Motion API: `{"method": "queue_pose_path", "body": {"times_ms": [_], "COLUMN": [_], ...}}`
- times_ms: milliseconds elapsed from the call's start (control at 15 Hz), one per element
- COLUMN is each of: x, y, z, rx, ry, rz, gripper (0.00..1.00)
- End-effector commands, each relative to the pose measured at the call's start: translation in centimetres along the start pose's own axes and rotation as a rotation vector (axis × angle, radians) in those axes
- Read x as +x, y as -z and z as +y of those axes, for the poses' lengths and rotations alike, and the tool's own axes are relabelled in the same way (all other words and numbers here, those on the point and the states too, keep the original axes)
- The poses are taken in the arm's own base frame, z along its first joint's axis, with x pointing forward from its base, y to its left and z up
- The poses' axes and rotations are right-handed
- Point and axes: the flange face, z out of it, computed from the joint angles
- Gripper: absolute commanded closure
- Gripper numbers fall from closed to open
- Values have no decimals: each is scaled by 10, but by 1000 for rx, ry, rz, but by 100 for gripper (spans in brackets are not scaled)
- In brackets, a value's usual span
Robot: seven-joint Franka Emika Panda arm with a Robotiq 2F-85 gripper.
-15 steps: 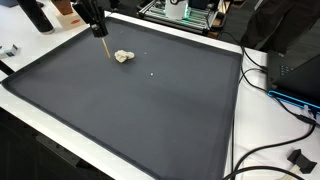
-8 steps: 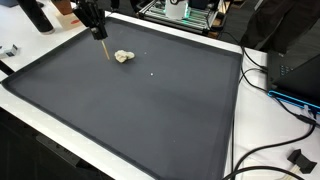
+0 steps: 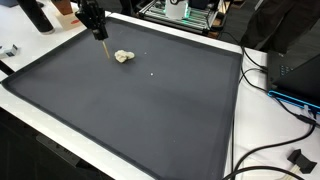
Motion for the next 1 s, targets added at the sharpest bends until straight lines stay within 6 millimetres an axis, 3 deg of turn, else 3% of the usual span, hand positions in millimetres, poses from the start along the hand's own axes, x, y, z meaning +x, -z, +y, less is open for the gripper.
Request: {"method": "queue_pose_path", "body": {"times_ms": [0,933], "x": [-8,-54], "y": [5,39], "z": [1,-19], "rx": [-80,-496], "ry": [2,155], "rz": [87,315], "gripper": [97,97]}}
